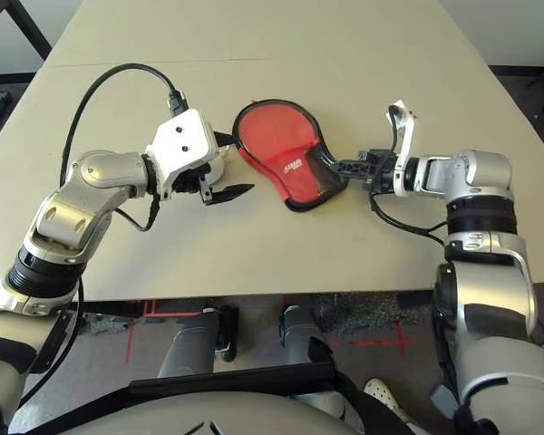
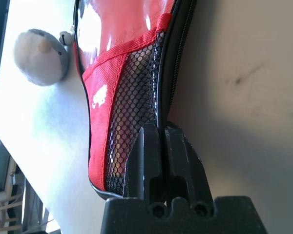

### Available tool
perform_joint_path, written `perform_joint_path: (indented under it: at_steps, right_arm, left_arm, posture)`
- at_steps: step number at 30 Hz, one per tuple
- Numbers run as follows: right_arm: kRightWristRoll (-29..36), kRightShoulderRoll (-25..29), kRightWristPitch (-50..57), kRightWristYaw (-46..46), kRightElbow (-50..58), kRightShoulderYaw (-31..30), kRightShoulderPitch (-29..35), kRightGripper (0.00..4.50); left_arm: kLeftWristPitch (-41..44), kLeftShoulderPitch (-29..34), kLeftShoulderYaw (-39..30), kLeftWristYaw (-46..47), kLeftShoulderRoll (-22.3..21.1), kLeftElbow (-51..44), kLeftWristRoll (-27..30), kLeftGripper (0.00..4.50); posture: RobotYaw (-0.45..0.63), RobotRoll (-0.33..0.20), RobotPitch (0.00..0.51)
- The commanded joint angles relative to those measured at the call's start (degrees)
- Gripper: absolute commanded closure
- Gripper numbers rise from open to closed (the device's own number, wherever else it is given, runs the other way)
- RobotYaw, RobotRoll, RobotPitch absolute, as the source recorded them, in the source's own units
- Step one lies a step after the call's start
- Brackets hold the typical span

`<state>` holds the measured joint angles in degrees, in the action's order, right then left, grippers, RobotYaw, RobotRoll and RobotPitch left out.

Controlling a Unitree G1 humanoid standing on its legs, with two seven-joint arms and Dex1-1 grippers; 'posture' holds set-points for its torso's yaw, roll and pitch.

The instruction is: Store the ping-pong paddle in its case and zip it.

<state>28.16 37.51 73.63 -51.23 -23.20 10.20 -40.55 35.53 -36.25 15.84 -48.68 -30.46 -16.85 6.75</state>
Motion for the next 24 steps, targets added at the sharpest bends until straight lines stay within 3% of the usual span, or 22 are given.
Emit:
perform_joint_path:
  at_steps: [1,9,16,23,24]
  right_arm:
    - [3.4,1.9,5.4,1.1,7.8,2.5,4.1,4.48]
    - [7.5,1.5,12.6,6.1,18.1,9.1,11.5,4.48]
    - [9.9,-4.5,17.6,11.3,26.9,15.4,17.8,4.48]
    - [11.8,-6.9,18.9,14.8,30.2,16.5,19.7,4.48]
    - [12.0,-5.9,17.8,14.2,30.4,15.8,19.7,4.25]
  left_arm:
    - [-0.4,0.6,0.4,0.0,0.1,0.7,0.2,0.00]
    - [-1.2,0.7,0.8,0.1,0.8,1.4,0.1,0.00]
    - [-1.9,0.7,1.0,0.1,1.3,2.2,-0.1,0.00]
    - [-2.2,0.9,1.1,0.2,1.4,2.4,-0.1,0.00]
    - [-2.2,0.9,1.1,0.1,1.4,2.4,0.0,0.00]
  posture:
    - [0.03,0.000,0.193]
    - [0.02,0.000,0.190]
    - [0.01,0.000,0.194]
    - [0.01,0.000,0.193]
    - [0.01,0.000,0.193]
